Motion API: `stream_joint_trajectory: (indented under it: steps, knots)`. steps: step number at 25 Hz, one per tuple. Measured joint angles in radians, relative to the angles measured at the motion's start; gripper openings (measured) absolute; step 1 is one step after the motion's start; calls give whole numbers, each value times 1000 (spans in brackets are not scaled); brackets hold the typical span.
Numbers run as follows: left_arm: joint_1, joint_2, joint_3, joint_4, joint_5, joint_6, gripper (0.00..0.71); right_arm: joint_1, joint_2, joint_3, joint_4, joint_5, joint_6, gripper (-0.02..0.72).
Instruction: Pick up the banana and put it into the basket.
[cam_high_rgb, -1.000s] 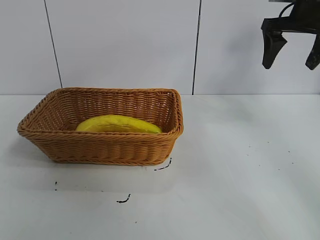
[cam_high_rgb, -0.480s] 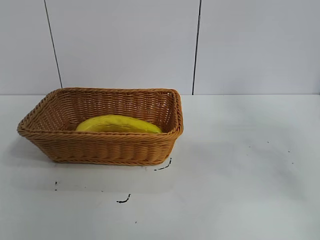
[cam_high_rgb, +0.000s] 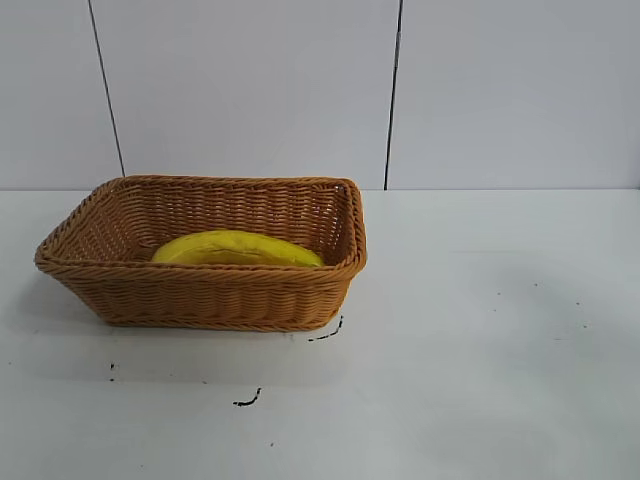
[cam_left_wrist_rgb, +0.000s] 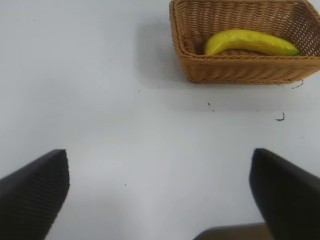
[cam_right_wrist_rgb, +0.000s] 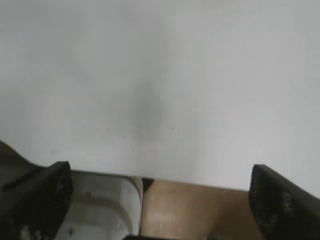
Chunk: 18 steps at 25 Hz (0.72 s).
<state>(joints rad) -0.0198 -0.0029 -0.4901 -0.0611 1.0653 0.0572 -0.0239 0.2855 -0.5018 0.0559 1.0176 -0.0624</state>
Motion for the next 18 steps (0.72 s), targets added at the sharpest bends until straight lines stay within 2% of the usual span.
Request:
stream_joint_trajectory:
  steps: [7,18]
  knots:
    - [0,0,0,0,0,0,695,0,-270,4,-2,2,1,689]
    - [0,0,0,0,0,0,695,0,-291,6,-2,3,1,689]
